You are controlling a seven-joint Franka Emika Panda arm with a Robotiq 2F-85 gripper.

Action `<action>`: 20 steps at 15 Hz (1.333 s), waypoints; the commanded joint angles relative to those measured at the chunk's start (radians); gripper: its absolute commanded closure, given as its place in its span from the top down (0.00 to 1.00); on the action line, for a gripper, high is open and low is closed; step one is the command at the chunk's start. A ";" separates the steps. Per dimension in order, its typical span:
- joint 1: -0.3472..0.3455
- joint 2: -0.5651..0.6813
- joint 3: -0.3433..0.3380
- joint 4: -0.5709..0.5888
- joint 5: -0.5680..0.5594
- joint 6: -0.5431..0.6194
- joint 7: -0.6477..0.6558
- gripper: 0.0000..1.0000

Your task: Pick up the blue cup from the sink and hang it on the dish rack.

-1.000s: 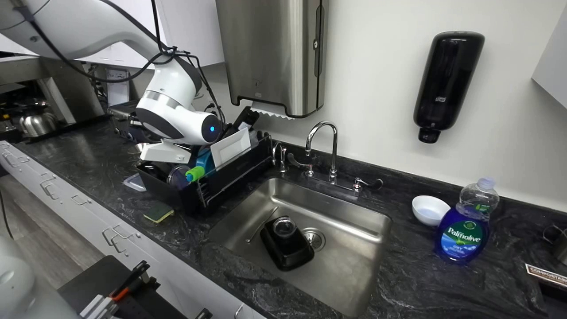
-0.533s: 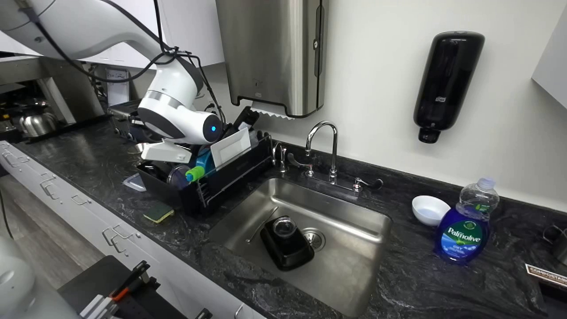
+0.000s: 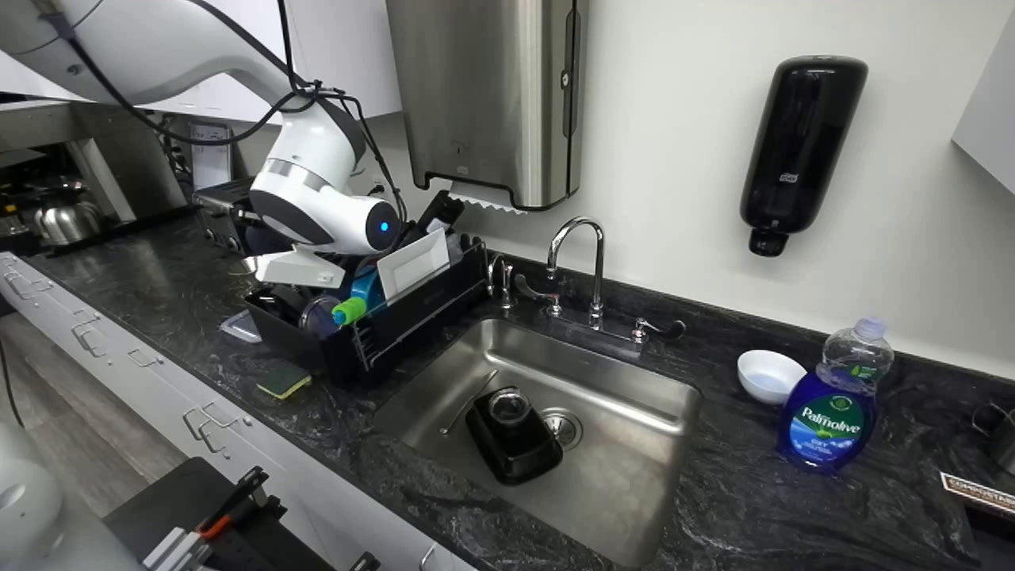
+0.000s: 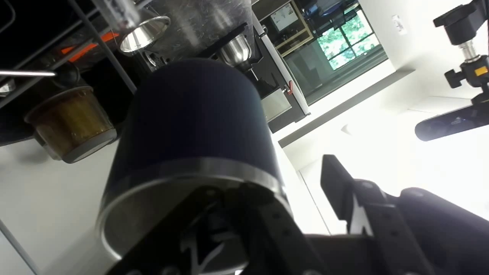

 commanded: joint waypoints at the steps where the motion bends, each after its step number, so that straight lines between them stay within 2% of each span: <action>1: -0.003 0.002 -0.011 0.007 -0.017 -0.014 0.003 0.74; 5: -0.011 -0.006 -0.027 0.003 -0.046 -0.005 -0.004 0.99; 20: -0.061 -0.091 -0.099 -0.004 -0.158 0.011 -0.049 1.00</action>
